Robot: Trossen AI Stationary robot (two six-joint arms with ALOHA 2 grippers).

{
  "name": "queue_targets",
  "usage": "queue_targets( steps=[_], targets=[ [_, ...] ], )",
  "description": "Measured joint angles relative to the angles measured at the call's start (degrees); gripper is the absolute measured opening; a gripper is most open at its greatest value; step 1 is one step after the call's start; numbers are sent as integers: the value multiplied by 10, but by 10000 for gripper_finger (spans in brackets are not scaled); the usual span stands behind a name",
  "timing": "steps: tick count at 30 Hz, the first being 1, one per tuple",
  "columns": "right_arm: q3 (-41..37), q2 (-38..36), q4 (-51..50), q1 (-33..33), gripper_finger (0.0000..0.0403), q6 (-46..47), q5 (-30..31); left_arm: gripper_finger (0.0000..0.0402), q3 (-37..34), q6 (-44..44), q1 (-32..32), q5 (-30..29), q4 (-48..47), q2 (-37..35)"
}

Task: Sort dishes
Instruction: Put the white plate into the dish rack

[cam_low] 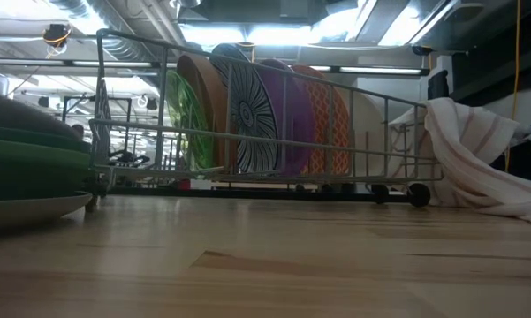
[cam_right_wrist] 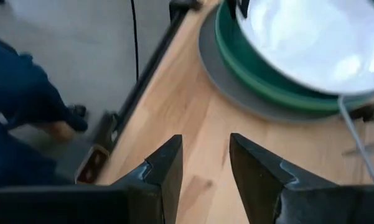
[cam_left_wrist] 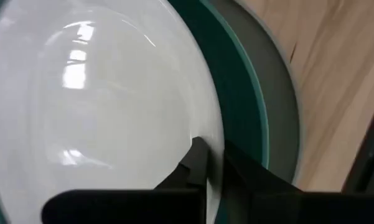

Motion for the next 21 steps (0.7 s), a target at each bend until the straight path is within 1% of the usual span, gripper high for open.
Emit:
queue_targets(
  steps=[4, 9, 11, 17, 19, 21],
  targets=[
    [0, 0, 42, -7, 136, -12, 5, 5, 36, 5, 0, 0, -38, 0],
    [0, 0, 85, -14, 136, -77, 5, 2, 72, 5, 0, -4, -46, 0],
    [0, 4, 112, -16, 136, -105, -4, 2, 85, 5, 0, -11, -43, 0],
    [1, 42, 188, -15, 136, -221, -48, 1, 106, 25, 0, -31, -41, 0],
    [1, 58, 202, -15, 136, -262, -50, 2, 109, 33, 0, -31, -41, 0],
    [1, 71, 223, -15, 136, -291, -32, 1, 109, 33, 0, -32, -40, 0]
  ],
)
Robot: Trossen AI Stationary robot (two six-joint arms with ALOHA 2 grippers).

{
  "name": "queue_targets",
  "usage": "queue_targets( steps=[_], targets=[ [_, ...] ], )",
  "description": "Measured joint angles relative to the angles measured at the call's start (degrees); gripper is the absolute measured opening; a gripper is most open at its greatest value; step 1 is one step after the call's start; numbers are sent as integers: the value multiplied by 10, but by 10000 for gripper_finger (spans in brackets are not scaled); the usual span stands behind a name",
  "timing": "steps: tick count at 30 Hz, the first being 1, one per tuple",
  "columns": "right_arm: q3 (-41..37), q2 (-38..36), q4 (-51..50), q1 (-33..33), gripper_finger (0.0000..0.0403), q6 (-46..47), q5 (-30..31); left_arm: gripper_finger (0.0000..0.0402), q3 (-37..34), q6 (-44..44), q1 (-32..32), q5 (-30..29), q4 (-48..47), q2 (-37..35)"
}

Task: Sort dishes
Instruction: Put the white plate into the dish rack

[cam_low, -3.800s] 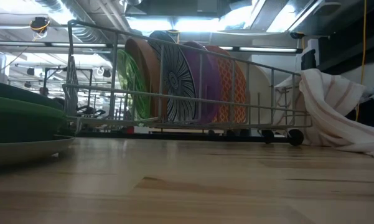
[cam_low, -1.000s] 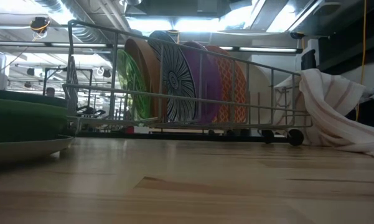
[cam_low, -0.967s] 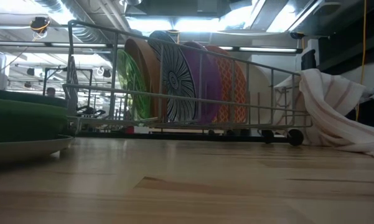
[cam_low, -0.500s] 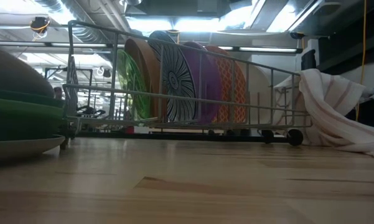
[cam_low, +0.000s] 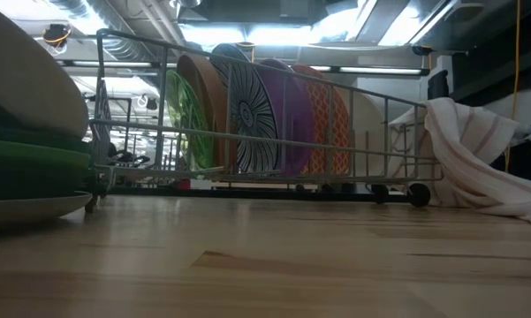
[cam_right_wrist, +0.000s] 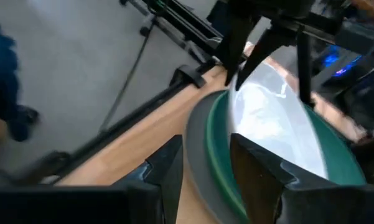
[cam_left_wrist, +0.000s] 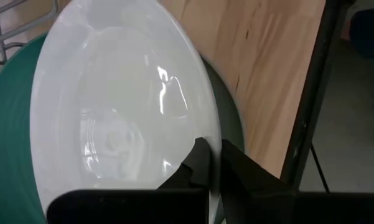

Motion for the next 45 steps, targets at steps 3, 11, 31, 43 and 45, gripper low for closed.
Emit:
queue_targets(
  steps=[3, 11, 31, 43, 45],
  targets=[
    [0, 18, 30, -2, 136, -11, 37, 2, 0, 0, 0, -1, 1, 0],
    [0, 46, 54, -9, 136, -10, 56, 3, 0, -1, 0, -2, 6, -1],
    [0, 67, 77, -15, 136, -42, 82, 7, 1, 15, 37, 0, 39, -2],
    [0, 67, 40, -29, 136, -41, 81, 7, 2, 14, 41, 0, 63, -2],
    [0, 67, 26, -31, 136, -39, 78, 4, 6, 16, 41, 0, 62, -2]
  ],
)
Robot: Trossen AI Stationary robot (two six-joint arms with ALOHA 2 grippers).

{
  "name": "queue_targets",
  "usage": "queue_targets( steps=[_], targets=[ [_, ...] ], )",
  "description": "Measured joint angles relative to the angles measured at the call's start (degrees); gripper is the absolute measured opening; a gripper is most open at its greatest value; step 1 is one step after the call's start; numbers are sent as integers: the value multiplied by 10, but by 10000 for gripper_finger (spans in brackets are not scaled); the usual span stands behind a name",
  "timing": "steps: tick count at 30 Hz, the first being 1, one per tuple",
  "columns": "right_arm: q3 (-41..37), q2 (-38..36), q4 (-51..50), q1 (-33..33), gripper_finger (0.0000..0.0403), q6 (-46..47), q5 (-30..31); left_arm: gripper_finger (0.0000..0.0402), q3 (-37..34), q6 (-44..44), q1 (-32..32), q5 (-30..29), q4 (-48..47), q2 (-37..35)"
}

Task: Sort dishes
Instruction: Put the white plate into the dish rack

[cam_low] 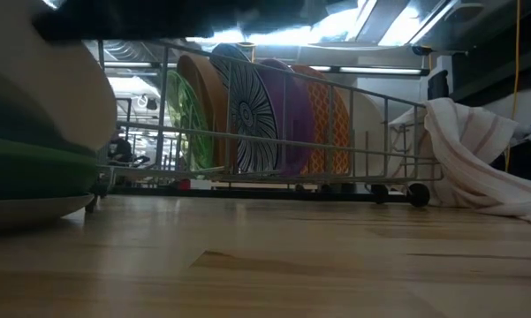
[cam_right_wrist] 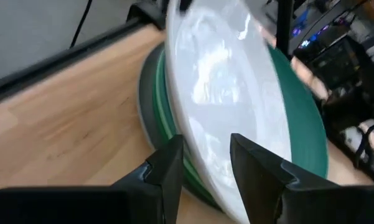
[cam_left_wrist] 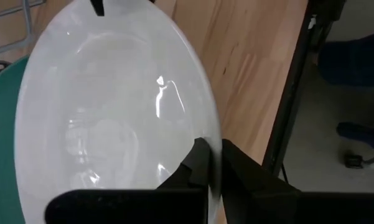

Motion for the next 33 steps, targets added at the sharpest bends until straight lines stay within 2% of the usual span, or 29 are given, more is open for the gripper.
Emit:
queue_targets(
  steps=[11, 14, 20, 22, 28, 33],
  targets=[
    [1, 19, -17, -3, 131, 0, -16, 4, 7, 8, 4, -1, 4, 0],
    [2, 30, -13, -3, 111, 0, -17, 6, 7, 8, 5, -1, 8, 0],
    [11, 32, -26, -2, 44, -16, -22, 7, 8, 28, 4, -3, 16, -1],
    [19, 33, -33, 0, 37, -28, -25, 8, 8, 37, 3, -3, 16, -2],
    [43, 33, -68, 3, 29, -69, -28, 45, 8, 39, 3, 7, 13, -2],
    [59, 33, -93, 9, 27, -72, -27, 87, 8, 93, 4, 7, 18, 0]
  ],
)
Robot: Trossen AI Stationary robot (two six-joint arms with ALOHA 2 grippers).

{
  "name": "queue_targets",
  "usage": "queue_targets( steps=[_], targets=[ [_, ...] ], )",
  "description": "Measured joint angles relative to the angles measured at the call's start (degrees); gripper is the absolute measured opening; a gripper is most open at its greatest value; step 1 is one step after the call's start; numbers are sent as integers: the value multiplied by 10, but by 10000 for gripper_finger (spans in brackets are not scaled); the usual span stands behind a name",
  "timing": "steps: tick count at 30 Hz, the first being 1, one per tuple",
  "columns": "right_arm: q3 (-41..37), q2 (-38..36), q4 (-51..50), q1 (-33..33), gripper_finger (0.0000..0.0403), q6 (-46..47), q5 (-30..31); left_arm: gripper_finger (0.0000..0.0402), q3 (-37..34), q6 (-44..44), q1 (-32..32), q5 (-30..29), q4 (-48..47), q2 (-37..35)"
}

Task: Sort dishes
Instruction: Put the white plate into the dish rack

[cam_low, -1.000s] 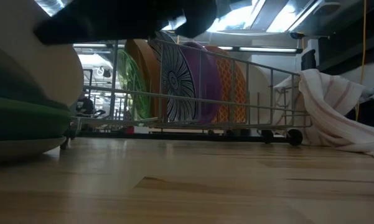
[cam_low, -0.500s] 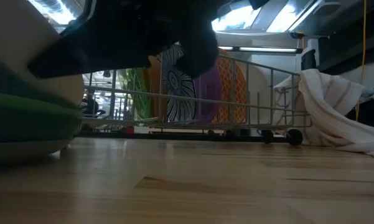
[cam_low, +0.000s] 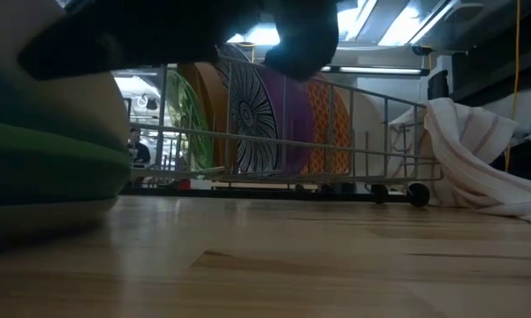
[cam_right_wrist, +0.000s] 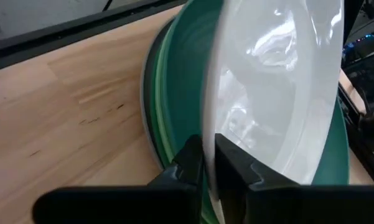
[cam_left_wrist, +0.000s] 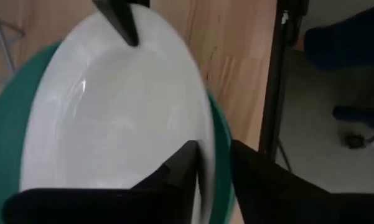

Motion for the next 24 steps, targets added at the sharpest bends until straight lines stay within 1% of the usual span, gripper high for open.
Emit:
queue_targets(
  steps=[3, 7, 11, 14, 17, 20, 24],
  targets=[
    [4, 0, -6, 3, 18, -2, -9, 116, 0, 37, 2, -1, -2, 0],
    [4, -1, -6, 3, 18, -1, -11, 150, 0, 92, 7, 0, -3, 0],
    [5, -1, -7, 3, 18, -2, -12, 166, 0, 135, 8, 1, -7, 0],
    [5, -1, -7, 3, 18, -2, -13, 168, 0, 129, 7, 1, -15, 0],
    [5, -1, -8, 5, 18, -2, -13, 164, -1, 102, 7, 9, -35, 0],
    [5, -1, -7, 8, 18, -3, -13, 148, -4, 86, 8, 27, -44, 0],
    [19, -1, -30, 14, 18, -4, -8, 116, -5, 98, 11, 52, -45, 0]
  ],
)
